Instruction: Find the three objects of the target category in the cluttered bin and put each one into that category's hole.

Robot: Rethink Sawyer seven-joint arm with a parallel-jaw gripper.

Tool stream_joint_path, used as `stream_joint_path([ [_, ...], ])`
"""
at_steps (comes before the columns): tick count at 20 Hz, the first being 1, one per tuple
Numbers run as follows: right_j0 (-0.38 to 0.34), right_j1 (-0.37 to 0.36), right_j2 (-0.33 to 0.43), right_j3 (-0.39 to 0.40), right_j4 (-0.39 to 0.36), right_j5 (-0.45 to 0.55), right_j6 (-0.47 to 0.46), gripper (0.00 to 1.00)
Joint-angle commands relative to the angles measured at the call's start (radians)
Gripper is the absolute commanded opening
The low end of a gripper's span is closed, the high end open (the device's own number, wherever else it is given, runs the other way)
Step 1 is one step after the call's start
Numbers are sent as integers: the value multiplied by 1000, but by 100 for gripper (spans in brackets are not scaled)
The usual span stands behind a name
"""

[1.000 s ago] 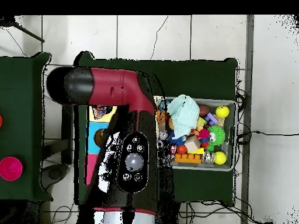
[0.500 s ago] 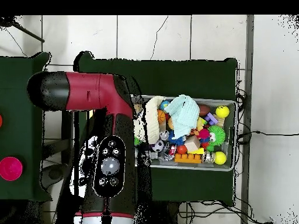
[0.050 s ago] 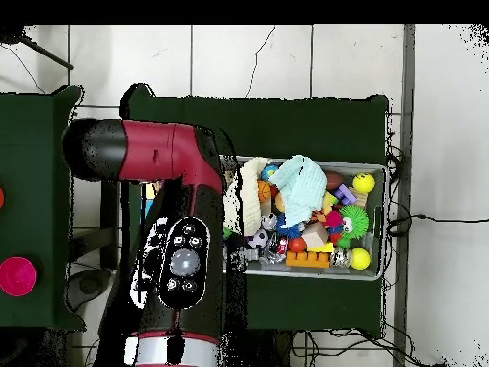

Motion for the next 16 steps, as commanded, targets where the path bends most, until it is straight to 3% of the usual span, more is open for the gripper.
stream_joint_path([
  [1,9,77,-18,25,9,-11,237,0],
  [9,42,102,-37,18,28,43,254,0],
  [12,68,121,-45,32,46,-70,295,0],
  [16,57,119,13,68,120,-90,277,0],
])
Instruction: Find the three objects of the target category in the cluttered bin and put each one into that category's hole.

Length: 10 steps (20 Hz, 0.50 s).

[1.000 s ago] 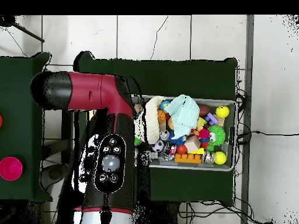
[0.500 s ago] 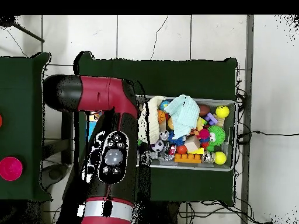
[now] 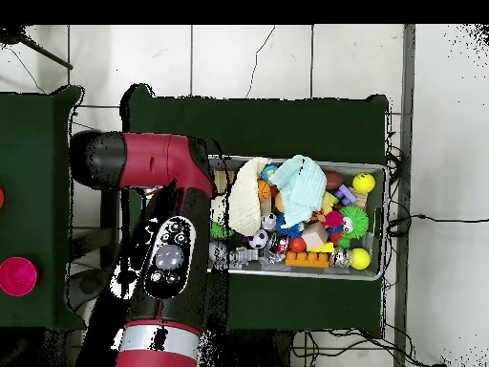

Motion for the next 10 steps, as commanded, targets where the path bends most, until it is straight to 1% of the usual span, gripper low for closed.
stream_joint_path([
  [1,10,51,71,60,110,-73,286,0],
  [6,46,80,25,1,135,-14,330,0],
  [8,50,74,16,3,144,2,320,0],
  [10,50,63,9,23,145,-9,295,0],
])
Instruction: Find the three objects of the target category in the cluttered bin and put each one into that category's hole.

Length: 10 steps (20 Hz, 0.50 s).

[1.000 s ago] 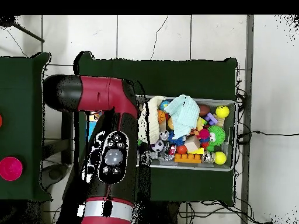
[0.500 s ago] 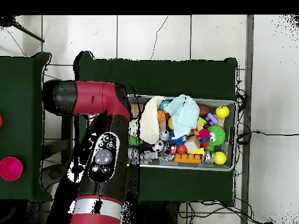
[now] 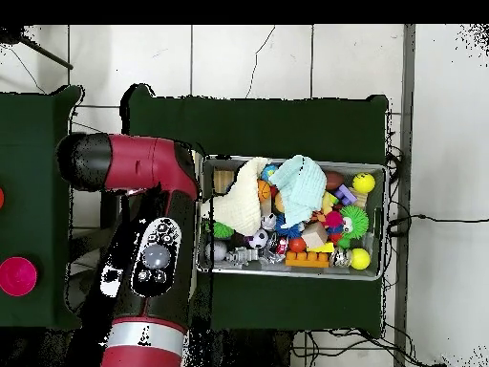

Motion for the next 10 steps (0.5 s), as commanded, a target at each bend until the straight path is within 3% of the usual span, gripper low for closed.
stream_joint_path([
  [1,12,36,14,44,53,-11,277,0],
  [6,-54,43,61,141,41,-171,127,0],
  [10,-109,42,89,167,18,-208,30,0],
])
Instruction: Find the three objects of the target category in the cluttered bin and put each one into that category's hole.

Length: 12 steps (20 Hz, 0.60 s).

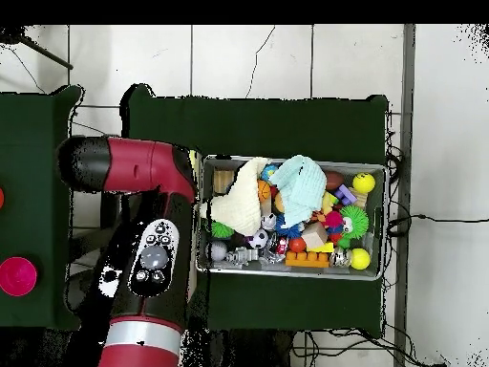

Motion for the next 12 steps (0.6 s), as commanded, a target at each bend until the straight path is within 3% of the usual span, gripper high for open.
stream_joint_path([
  [1,-110,36,80,143,-15,-131,23,0],
  [7,-151,58,99,147,-51,-203,-30,0],
  [12,-152,82,100,138,-53,-219,-6,0],
])
